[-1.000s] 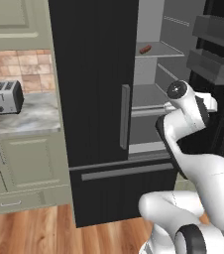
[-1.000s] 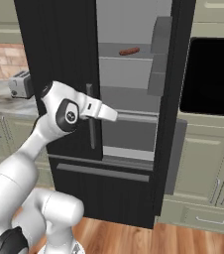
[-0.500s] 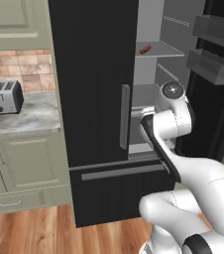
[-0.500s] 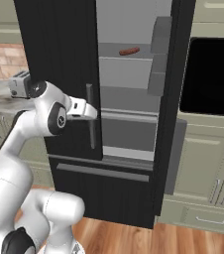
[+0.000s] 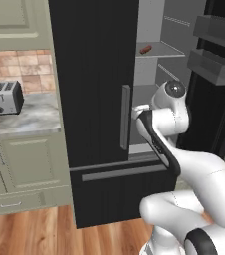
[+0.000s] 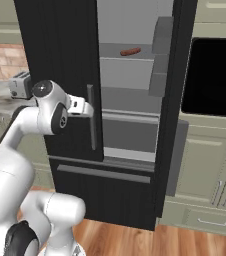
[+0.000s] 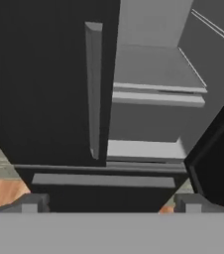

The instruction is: Move the hot dog bun to the plate on the dining table and place the condiment next to that plate. Then navigate to the fridge and take the sausage and place it on the plate as well.

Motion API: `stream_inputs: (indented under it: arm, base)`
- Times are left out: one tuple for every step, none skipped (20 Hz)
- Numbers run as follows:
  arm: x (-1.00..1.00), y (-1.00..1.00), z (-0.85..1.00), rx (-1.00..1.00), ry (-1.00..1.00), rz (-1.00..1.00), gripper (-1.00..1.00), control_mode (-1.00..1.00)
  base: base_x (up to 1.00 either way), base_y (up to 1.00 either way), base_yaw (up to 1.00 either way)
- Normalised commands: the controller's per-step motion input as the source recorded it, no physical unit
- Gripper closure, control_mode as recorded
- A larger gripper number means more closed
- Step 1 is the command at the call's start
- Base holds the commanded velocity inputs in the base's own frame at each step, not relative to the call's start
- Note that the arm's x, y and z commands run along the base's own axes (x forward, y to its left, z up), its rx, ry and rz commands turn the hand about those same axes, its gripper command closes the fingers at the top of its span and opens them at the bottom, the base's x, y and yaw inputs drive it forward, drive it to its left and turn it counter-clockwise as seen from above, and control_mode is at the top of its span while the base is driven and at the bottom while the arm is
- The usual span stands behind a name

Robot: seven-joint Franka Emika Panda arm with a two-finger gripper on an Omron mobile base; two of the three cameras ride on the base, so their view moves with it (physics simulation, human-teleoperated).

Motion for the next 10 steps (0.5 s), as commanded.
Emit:
stream_inputs:
  arm:
    - [0.38,0.1,0.0,0.12,-0.06,0.0,-1.0,-1.0]
    - [0.44,0.19,0.0,0.15,-0.03,0.0,-1.0,-1.0]
    - [0.48,0.26,0.0,0.17,-0.02,0.0,-1.0,-1.0]
    - [0.51,0.24,0.0,0.16,-0.01,0.0,-1.0,-1.0]
    - [0.57,0.15,-0.02,0.13,-0.02,0.0,-1.0,-1.0]
    - [0.59,0.11,-0.02,0.08,-0.05,0.0,-1.0,-1.0]
    - [0.62,0.1,0.0,0.06,-0.06,0.0,-1.0,-1.0]
    - [0.62,0.1,-0.05,0.04,-0.06,0.0,-1.0,-1.0]
    - [0.63,0.11,-0.04,0.03,-0.05,0.0,-1.0,-1.0]
    - [0.62,0.11,-0.07,0.02,-0.02,0.0,-1.0,-1.0]
  base:
    - [0.0,0.0,0.0]
    - [0.0,0.0,0.0]
    - [0.0,0.0,0.0]
    - [0.0,0.0,0.0]
    - [0.0,0.0,0.0]
    - [0.0,0.0,0.0]
    - [0.0,0.0,0.0]
    - [0.0,0.0,0.0]
    - [0.0,0.0,0.0]
    - [0.0,0.0,0.0]
